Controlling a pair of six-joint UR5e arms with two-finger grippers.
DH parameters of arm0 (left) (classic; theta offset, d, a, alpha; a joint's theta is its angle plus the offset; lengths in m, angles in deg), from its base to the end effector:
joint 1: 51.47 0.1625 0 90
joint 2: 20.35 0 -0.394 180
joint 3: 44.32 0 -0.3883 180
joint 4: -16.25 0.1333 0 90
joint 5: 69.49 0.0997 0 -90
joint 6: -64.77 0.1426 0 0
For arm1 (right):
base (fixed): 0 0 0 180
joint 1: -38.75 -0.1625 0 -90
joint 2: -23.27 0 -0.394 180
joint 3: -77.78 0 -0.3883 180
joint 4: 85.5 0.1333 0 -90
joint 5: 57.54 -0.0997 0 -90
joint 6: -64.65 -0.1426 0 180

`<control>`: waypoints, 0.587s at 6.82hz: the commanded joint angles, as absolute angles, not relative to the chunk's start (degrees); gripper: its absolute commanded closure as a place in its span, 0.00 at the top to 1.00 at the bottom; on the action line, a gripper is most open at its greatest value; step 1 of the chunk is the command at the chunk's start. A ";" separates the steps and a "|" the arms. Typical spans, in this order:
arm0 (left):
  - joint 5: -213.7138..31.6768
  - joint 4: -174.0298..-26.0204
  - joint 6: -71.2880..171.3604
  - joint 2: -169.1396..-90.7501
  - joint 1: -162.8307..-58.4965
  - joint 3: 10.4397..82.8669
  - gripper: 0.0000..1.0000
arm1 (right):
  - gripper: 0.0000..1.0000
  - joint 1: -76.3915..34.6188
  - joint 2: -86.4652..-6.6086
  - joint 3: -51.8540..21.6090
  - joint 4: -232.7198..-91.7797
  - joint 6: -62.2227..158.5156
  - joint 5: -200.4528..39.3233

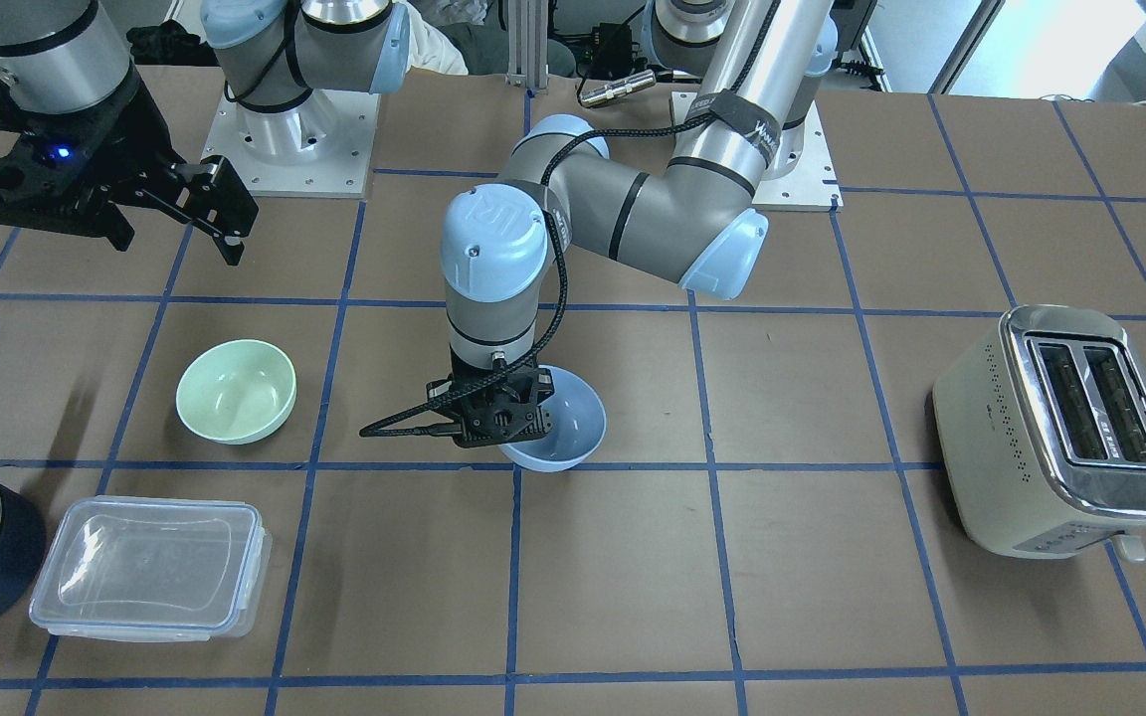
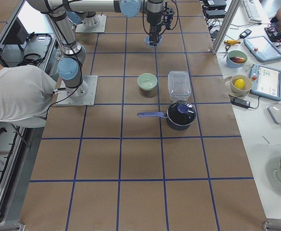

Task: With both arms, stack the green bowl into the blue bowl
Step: 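Carry the blue bowl to table center with left gripper while right gripper descends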

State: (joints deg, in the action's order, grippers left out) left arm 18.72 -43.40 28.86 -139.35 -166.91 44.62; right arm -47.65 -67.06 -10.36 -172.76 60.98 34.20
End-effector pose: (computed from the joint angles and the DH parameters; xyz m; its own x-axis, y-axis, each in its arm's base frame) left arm -0.3992 -0.5185 0.1870 -0.9823 -0.1805 0.0499 -0.1814 0.9833 -0.0158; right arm 0.0983 -0.4912 0.4278 -0.9915 0.1262 0.0309 0.1265 0.9919 0.0076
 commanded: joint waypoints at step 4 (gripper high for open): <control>19.29 -43.16 34.07 -140.41 -166.78 42.62 0.92 | 1.00 -47.83 -61.47 -12.36 -162.22 61.66 37.81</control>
